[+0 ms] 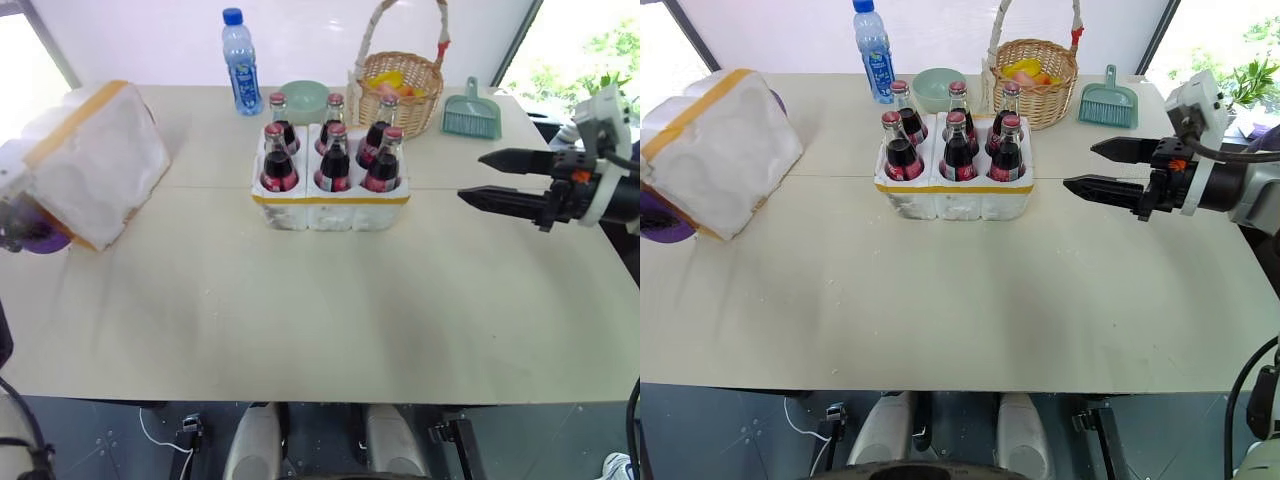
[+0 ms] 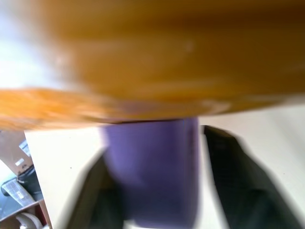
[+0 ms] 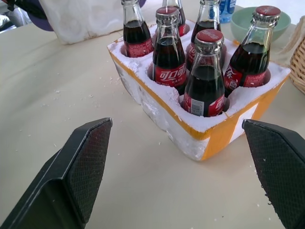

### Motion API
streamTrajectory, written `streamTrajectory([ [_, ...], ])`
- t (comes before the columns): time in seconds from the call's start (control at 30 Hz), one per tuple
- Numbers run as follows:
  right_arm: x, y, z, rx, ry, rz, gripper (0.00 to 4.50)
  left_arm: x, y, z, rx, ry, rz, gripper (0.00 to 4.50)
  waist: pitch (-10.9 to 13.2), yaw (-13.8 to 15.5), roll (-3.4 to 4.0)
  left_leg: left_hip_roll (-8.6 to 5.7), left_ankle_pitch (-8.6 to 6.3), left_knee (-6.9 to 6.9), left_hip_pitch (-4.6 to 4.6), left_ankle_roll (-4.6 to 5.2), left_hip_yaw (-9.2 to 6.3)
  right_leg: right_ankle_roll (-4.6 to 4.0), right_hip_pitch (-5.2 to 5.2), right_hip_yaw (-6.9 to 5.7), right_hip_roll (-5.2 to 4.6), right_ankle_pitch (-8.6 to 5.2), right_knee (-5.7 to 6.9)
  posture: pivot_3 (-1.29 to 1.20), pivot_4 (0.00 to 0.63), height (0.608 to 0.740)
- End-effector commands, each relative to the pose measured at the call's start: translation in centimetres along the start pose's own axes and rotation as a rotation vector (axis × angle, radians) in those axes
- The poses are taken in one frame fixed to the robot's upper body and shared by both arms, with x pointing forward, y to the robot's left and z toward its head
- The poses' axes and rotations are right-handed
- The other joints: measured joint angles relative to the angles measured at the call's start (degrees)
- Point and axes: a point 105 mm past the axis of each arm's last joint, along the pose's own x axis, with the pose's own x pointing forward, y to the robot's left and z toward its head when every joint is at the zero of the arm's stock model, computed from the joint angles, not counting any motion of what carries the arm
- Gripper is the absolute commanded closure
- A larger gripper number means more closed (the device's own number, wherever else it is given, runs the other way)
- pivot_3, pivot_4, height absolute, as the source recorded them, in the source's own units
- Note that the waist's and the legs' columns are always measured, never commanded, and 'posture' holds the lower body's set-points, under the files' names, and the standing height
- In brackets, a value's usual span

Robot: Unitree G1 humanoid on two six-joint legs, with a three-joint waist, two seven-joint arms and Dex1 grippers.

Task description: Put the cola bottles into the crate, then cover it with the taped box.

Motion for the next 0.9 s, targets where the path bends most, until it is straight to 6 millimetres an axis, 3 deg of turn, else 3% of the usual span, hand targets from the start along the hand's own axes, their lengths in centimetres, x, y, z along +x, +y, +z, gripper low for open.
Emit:
streamTrajectory([
  [0.03,-1.0,0.3,1.6,-0.079,-0.035,-0.025,0.0,-0.3,0.4,0.1,0.014,0.013,0.021,4.14,0.0,0.0,0.0,0.0,0.0,0.0,0.0,0.0,0.0,0.0,0.0,0.0,0.0,0.0,0.01,0.0,0.15,0.74],
  [0.2,-1.6,0.2,1.0,-0.056,-0.005,-0.025,0.0,-1.3,1.6,2.6,0.079,-0.095,0.111,4.14,0.0,0.1,-0.01,0.0,0.0,0.01,0.0,0.0,-0.01,0.0,-0.01,0.0,0.0,0.0,0.03,0.0,0.15,0.74],
  [0.27,-2.0,0.2,1.0,-0.061,-0.001,-0.033,0.0,-2.2,2.5,4.9,0.119,-0.199,0.201,4.14,0.0,0.1,-0.16,0.0,0.0,0.01,-0.02,0.0,-0.03,0.0,-0.01,-0.01,0.0,0.0,0.02,0.0,0.15,0.74],
  [0.37,-2.6,-0.2,1.1,-0.064,-0.017,-0.089,0.0,-4.2,2.8,10.4,0.296,-0.418,0.343,4.14,0.0,0.2,-0.37,0.0,0.0,0.04,-0.05,0.0,-0.05,0.0,-0.01,-0.01,0.0,0.0,0.02,0.0,0.15,0.74],
  [0.47,-3.0,0.1,1.0,-0.041,-0.04,-0.109,0.0,-6.4,0.4,17.1,0.424,-0.732,0.377,4.14,0.0,0.6,-0.42,-0.03,0.01,0.07,-0.08,-0.01,-0.08,0.0,0.0,-0.02,-0.01,0.0,0.02,0.0,0.15,0.74],
  [0.53,-3.1,0.3,0.7,-0.03,-0.046,-0.116,0.0,-6.9,-1.2,19.3,0.512,-0.818,0.398,4.14,0.0,0.7,-0.44,-0.04,0.01,0.09,-0.08,-0.01,-0.08,0.0,0.03,-0.01,-0.03,0.0,0.01,0.0,0.15,0.74],
  [0.63,-3.0,0.6,0.1,-0.014,-0.054,-0.131,0.0,-6.8,-6.0,22.9,0.681,-0.954,0.348,4.14,-0.1,0.2,-0.45,-0.05,0.01,0.08,-0.07,-0.01,-0.09,0.01,0.03,0.0,-0.02,0.01,0.01,0.0,0.15,0.74],
  [0.73,-2.8,0.7,-0.3,-0.002,-0.066,-0.148,0.0,-6.5,-9.5,24.3,0.813,-0.998,0.326,4.14,-0.1,-0.5,-0.41,-0.05,0.02,0.08,-0.03,-0.01,-0.08,0.01,0.02,0.03,-0.01,0.01,0.09,0.0,0.15,0.74],
  [0.9,-2.8,0.8,-0.3,0.029,-0.099,-0.166,0.0,-5.1,-14.7,24.3,1.024,-1.013,0.319,4.14,-0.1,-1.5,-0.41,-0.01,0.03,0.02,0.02,0.0,-0.11,0.01,0.0,0.08,0.08,0.01,0.13,0.0,0.15,0.74],
])
